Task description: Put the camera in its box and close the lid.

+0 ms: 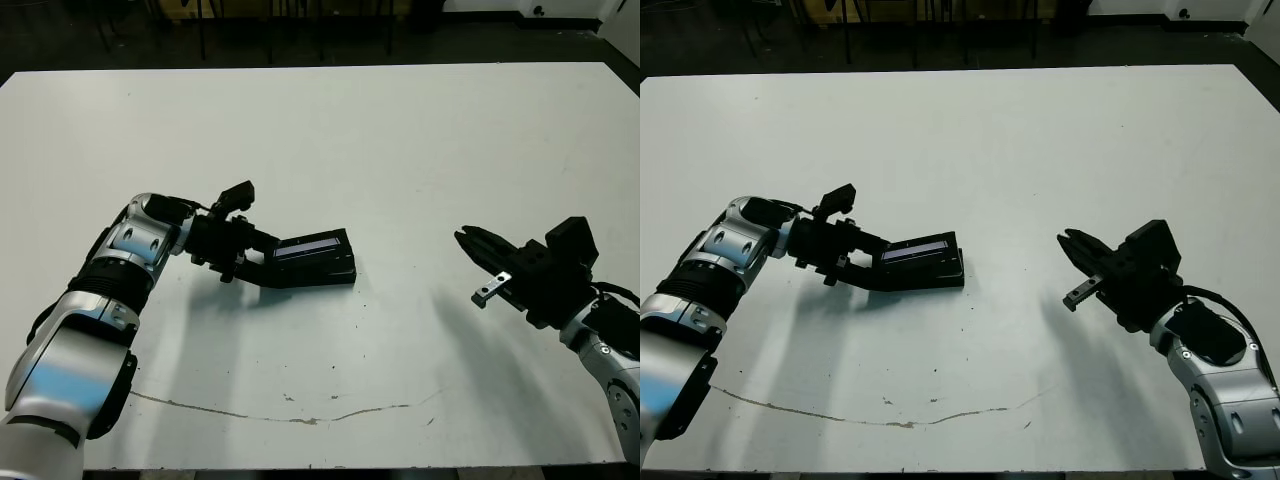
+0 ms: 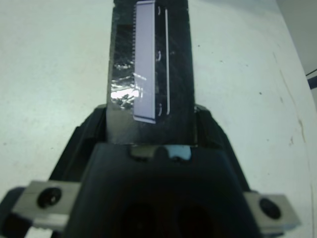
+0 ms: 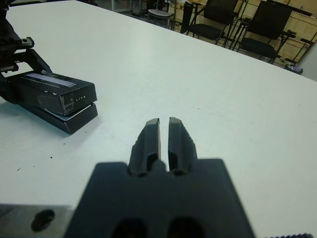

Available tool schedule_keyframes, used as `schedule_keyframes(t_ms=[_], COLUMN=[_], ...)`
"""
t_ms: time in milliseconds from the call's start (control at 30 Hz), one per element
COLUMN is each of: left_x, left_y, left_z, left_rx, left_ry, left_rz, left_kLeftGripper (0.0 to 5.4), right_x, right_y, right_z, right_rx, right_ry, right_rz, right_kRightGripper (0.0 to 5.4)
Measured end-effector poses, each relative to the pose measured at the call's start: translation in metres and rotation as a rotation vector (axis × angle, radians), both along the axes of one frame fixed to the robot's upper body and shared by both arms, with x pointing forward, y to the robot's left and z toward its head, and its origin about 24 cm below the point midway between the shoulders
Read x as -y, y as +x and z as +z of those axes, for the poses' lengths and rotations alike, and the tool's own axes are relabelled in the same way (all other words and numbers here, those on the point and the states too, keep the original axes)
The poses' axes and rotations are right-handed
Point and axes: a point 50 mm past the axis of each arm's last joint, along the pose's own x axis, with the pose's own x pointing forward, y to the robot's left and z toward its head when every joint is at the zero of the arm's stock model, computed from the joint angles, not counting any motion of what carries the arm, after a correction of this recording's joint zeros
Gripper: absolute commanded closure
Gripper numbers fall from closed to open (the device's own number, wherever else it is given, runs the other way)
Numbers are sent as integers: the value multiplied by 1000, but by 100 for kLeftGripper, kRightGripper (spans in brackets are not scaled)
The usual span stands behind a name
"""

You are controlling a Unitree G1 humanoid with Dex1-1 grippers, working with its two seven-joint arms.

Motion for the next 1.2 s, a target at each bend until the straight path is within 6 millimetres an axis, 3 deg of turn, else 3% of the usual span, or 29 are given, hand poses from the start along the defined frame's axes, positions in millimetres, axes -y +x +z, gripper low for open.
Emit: schedule_keyframes(t_ms=[567,1200], left_x=[7,25], left_y=[1,8], left_z=[-12,6], left_rx=[1,110], left_ry=[-55,120], left_rz=[17,-109], left_kLeftGripper=[267,267], right_x=[2,7], right_y=[0,0], right_z=[0,-4], right_rx=[16,10], right_ry=[2,21], right_rz=[3,28], right_kRightGripper=[540,540])
